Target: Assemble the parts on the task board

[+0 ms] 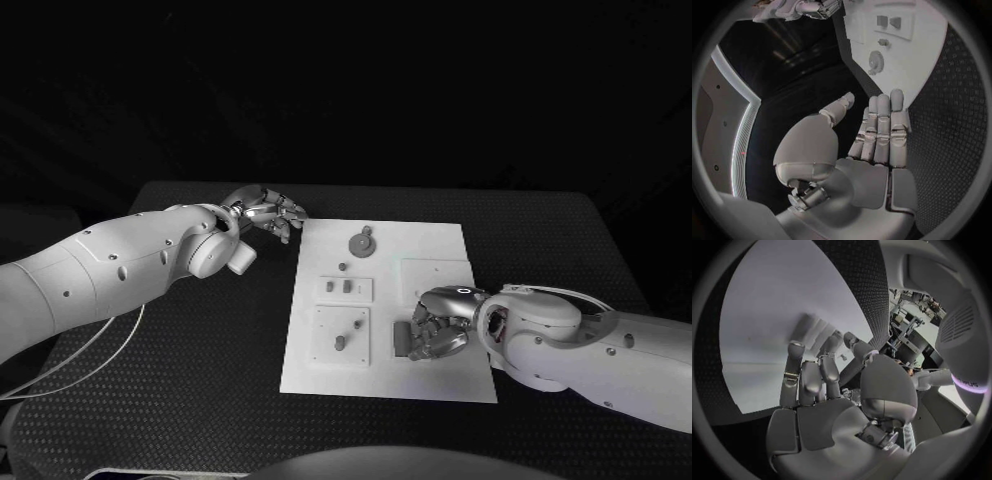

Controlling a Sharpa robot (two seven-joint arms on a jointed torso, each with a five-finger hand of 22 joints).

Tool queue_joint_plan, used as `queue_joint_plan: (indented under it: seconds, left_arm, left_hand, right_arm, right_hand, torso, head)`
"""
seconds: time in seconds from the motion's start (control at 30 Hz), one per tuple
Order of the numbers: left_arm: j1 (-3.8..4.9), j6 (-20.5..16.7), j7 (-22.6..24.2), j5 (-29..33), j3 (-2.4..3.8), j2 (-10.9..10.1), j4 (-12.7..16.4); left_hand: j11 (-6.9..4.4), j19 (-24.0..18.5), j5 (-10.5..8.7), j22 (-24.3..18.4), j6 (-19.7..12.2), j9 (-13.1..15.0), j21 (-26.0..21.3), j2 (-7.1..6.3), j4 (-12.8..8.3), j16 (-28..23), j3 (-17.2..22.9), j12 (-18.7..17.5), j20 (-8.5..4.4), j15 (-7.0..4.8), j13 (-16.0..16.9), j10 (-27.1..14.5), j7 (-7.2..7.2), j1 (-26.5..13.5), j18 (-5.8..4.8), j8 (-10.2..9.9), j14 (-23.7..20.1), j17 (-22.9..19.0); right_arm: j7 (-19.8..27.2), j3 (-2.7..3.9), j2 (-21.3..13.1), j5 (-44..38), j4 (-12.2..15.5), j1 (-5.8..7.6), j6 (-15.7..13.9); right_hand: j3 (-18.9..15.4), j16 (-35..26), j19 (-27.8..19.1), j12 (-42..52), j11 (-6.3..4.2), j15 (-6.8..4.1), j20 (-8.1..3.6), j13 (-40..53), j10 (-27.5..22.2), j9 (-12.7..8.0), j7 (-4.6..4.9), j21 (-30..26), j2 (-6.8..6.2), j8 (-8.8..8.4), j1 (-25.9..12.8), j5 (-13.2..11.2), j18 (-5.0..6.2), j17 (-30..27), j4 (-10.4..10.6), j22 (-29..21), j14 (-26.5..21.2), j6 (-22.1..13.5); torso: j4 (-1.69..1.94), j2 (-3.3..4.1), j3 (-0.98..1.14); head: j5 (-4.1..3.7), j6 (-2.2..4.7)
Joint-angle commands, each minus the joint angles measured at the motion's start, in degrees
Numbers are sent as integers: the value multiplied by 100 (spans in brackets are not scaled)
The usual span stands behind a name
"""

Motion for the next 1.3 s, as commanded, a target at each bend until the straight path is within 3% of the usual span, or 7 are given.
queue_joint_plan:
  seconds: [0.03, 0.23, 0.33, 0.57, 0.67, 0.83, 1.3]
  left_arm:
    - [7, 66, 39, -19, 2, 6, 8]
    - [7, 73, 37, -19, 1, 15, 9]
    - [7, 76, 38, -19, 1, 18, 15]
    - [7, 90, 23, -20, 0, 14, 16]
    - [7, 105, 21, -20, -1, 18, 16]
    - [7, 134, 22, -21, -2, 28, 16]
    - [7, 152, 17, -21, -8, 29, 18]
  left_hand:
    - [67, 3, -19, 10, 5, 5, -38, -11, 29, -32, -17, 26, -25, -20, 11, -116, 39, -57, 247, 21, -8, 9]
    - [73, 2, -20, 15, -14, 1, -46, -17, 34, -37, -20, 41, -23, -15, 18, -147, 47, -65, 245, 11, -11, 13]
    - [74, 3, -20, 16, -15, 1, -48, -17, 37, -37, -21, 46, -23, -15, 20, -151, 48, -68, 245, 12, -11, 15]
    - [74, 5, -20, 20, -12, 3, -51, -13, 45, -38, -22, 59, -23, -14, 26, -156, 48, -75, 245, 14, -9, 18]
    - [73, 6, -20, 22, -9, 4, -52, -12, 50, -38, -23, 67, -22, -14, 30, -158, 47, -78, 245, 16, -9, 20]
    - [72, 7, -20, 26, -6, 5, -55, -8, 57, -38, -24, 79, -23, -15, 35, -162, 45, -84, 245, 19, -8, 23]
    - [72, 8, -20, 31, -9, 5, -61, -3, 69, -41, -26, 96, -23, -15, 42, -175, 45, -96, 245, 19, -9, 28]
  right_arm:
    - [282, 41, -87, 791, 27, 55, -283]
    - [126, 124, -305, 1119, -85, 254, -272]
    - [-13, 124, -361, 1250, -267, 311, -189]
    - [-968, 122, -444, 1186, -377, 317, 690]
    - [-1194, 115, -427, 1531, -282, 317, 1062]
    - [-1276, 34, -368, 1845, -149, 301, 1100]
    - [-1328, -28, -121, 1505, -311, 149, 925]
  right_hand:
    - [-39, 13, -63, 49, 98, -30, 17, 69, -46, -54, 115, -15, -59, -137, -14, -20, 34, 65, 83, 116, -33, -303]
    - [-74, 100, -52, 298, 165, 3, 2, 278, 23, -79, 184, 51, 0, -163, -122, -18, 34, 271, 328, 120, 23, -483]
    - [-107, 111, -64, 315, 160, 4, -4, 294, 24, -80, 187, 70, 187, -140, -244, -25, 34, 304, 474, 120, 35, -495]
    - [-382, 100, -141, 361, 141, 2, -8, 330, 70, -123, 166, 116, 891, -84, -278, -16, 34, 302, -27, 115, 37, -456]
    - [-417, 77, -168, 314, 149, 12, 8, 299, 42, -165, 167, 107, 972, -92, -386, -13, 34, 242, -98, 111, 1, -455]
    - [-479, 45, -253, 210, 159, 49, 36, 235, -30, -302, 180, 84, 1153, -131, -874, -8, 34, 160, -24, 117, -80, -453]
    - [-407, 58, -220, 268, 141, 49, 19, 279, 34, -410, 159, 106, 964, -100, -1074, -5, 34, 213, -166, 106, -31, -384]
  torso:
    - [-3, 0, 3]
    - [-3, -2, 1]
    - [-3, -4, -4]
    - [0, 1, 2]
    - [-6, 0, 0]
    - [-8, 2, 0]
    - [8, 1, -2]
  head:
    - [-11, 15]
    - [-41, 43]
    - [-55, 50]
    - [-77, 66]
    - [-83, 63]
    - [-92, 75]
    - [-114, 62]
